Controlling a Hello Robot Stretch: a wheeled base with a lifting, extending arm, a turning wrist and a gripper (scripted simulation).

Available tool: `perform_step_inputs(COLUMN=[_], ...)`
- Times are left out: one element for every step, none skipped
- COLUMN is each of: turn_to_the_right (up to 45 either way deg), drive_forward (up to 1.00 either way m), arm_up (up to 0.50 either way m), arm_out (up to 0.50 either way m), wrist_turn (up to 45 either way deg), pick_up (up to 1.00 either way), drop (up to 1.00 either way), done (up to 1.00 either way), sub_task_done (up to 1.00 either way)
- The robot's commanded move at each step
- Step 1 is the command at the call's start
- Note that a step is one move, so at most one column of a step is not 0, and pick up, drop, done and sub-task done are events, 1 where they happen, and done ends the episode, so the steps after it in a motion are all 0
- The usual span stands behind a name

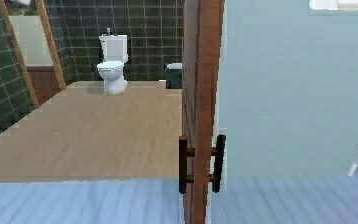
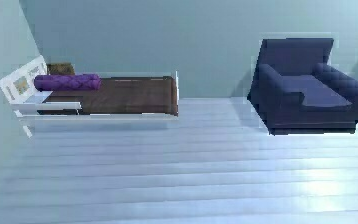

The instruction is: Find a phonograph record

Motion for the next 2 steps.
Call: perform_step_inputs(turn_to_the_right=[-15.0, 0.0], drive_forward=[0.00, 0.35], arm_up=[0.00, 0.00], arm_out=[0.00, 0.00], wrist_turn=[0.0, 0.0], pick_up=[0.00, 0.00], drop=[0.00, 0.00], done=[0.00, 0.00], sub_task_done=[0.00, 0.00])
